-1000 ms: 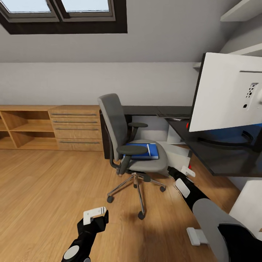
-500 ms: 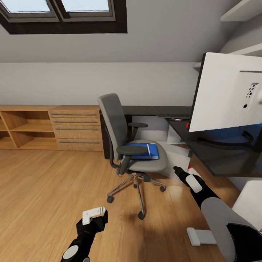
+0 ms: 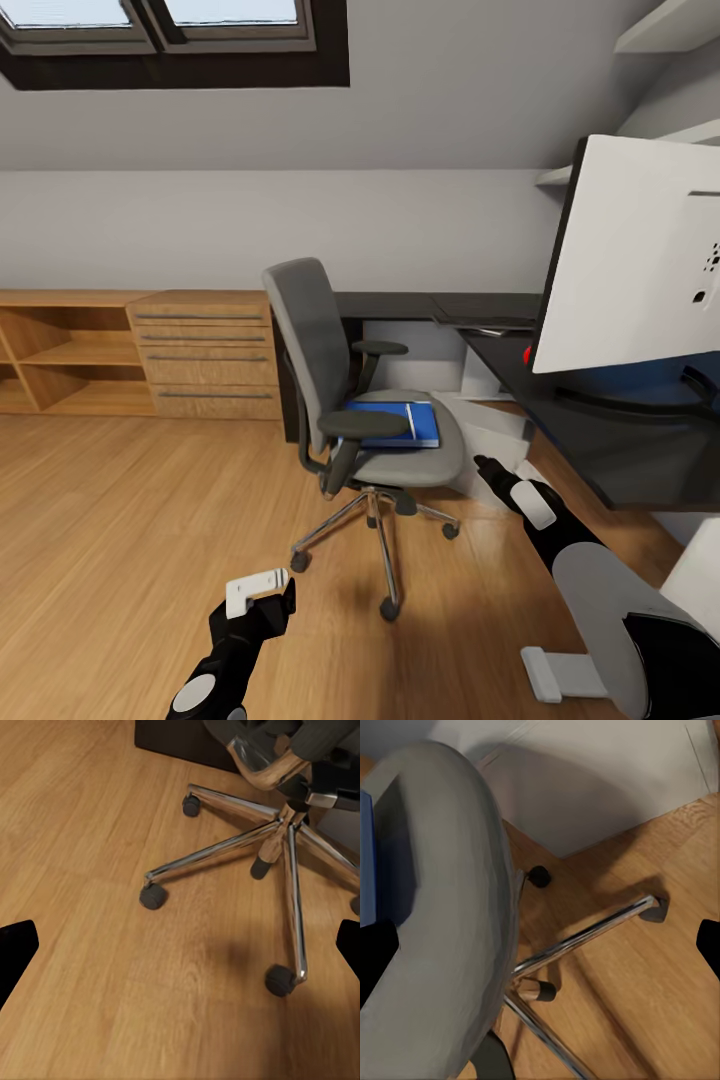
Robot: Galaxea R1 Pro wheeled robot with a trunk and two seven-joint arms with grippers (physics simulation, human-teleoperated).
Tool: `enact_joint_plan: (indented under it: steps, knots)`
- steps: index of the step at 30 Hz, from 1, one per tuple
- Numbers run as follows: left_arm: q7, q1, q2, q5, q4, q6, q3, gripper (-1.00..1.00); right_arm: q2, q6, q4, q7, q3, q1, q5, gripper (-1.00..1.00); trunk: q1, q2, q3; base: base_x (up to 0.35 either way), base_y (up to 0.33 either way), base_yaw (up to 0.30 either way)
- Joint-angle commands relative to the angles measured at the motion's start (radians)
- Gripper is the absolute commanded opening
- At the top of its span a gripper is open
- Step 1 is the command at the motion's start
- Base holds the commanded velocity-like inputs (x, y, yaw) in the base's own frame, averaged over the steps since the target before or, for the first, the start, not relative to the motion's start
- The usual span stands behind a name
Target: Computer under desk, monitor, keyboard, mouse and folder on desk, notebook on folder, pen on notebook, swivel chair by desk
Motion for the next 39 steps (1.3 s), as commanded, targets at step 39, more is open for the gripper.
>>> enact_joint_plan:
  steps: [39]
  knots:
    - [0.022, 0.0, 0.006, 0.011, -0.001, -0.02, 0.017, 1.0, 0.001, 0.007, 0.001, -0.001, -0.005, 0.0, -0.013, 1.0, 0.0, 0.0, -0.001, 0.168, 0.027, 0.0]
